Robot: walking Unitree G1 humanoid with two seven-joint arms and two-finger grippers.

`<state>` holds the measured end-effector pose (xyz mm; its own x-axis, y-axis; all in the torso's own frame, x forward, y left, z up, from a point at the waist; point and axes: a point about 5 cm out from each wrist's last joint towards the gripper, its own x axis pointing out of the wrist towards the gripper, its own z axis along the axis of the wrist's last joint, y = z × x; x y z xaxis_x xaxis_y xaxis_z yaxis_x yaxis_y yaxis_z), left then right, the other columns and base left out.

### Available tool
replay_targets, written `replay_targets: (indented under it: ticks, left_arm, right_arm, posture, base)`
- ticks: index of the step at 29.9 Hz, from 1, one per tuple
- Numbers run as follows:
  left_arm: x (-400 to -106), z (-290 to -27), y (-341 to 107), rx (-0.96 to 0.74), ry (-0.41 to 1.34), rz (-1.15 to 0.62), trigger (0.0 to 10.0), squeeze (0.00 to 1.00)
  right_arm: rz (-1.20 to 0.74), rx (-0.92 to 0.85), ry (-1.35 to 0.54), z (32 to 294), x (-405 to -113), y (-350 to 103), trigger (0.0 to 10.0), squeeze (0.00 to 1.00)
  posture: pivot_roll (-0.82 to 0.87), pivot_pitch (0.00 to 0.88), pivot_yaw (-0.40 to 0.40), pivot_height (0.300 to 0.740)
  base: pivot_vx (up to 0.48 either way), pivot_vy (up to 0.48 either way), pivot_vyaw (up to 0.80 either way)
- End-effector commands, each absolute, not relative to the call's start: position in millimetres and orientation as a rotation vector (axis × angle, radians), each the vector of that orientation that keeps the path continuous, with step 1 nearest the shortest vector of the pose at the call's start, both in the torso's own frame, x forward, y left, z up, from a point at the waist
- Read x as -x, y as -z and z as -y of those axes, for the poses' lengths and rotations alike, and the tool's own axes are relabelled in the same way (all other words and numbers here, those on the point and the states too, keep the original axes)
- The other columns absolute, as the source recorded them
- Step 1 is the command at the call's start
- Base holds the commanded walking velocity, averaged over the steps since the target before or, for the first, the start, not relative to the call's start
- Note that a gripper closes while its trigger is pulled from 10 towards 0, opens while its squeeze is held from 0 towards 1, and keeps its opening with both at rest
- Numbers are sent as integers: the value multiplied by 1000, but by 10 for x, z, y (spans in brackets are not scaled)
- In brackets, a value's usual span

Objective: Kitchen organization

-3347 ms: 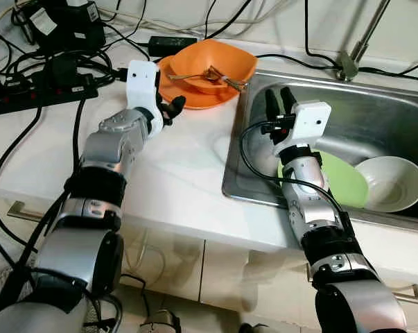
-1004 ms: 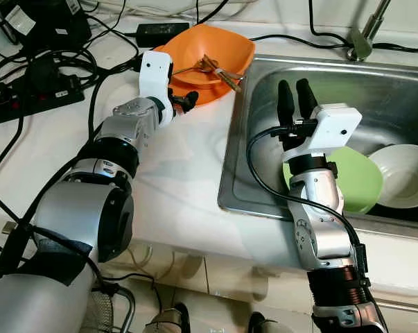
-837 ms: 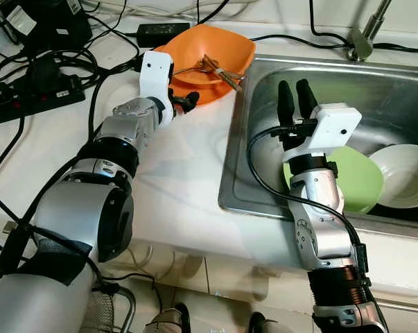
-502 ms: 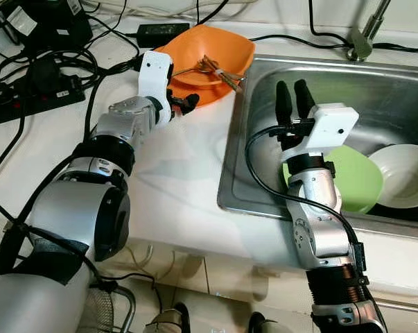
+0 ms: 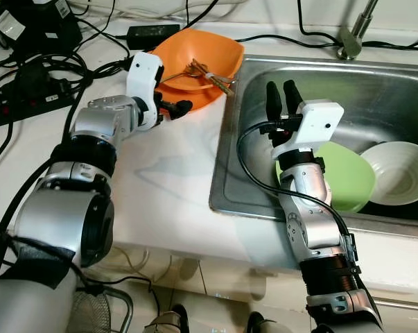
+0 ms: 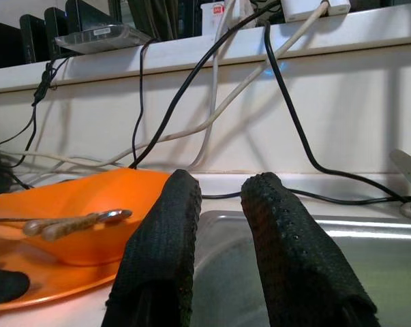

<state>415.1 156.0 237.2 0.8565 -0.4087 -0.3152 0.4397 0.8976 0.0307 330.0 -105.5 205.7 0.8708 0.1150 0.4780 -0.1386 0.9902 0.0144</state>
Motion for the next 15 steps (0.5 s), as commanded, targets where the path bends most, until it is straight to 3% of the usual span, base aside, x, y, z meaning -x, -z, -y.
replay_targets:
  ticks: [1, 11, 14, 15]
  left_arm:
    - [-4089, -1645, -2166, -95, 437, -412, 10000, 0]
    - [-3852, -1791, -2278, -98, 434, -394, 10000, 0]
    - [-3728, -1824, -2263, -94, 432, -399, 10000, 0]
    - [-3564, -1844, -2243, -91, 432, -403, 10000, 0]
  right_arm:
    - [364, -38, -100, 1149, -3311, -1695, 10000, 0]
    - [373, -44, -108, 1125, -3369, -1715, 10000, 0]
    - [373, -46, -110, 1122, -3381, -1713, 10000, 0]
    - [371, -47, -115, 1116, -3398, -1709, 10000, 0]
  posture:
    - [133, 180, 123, 740]
    - [172, 171, 109, 740]
    - [180, 171, 104, 740]
    - [191, 171, 95, 740]
  base:
    - [0, 0, 0]
    - [0, 0, 0]
    - [0, 0, 0]
    - [0, 0, 0]
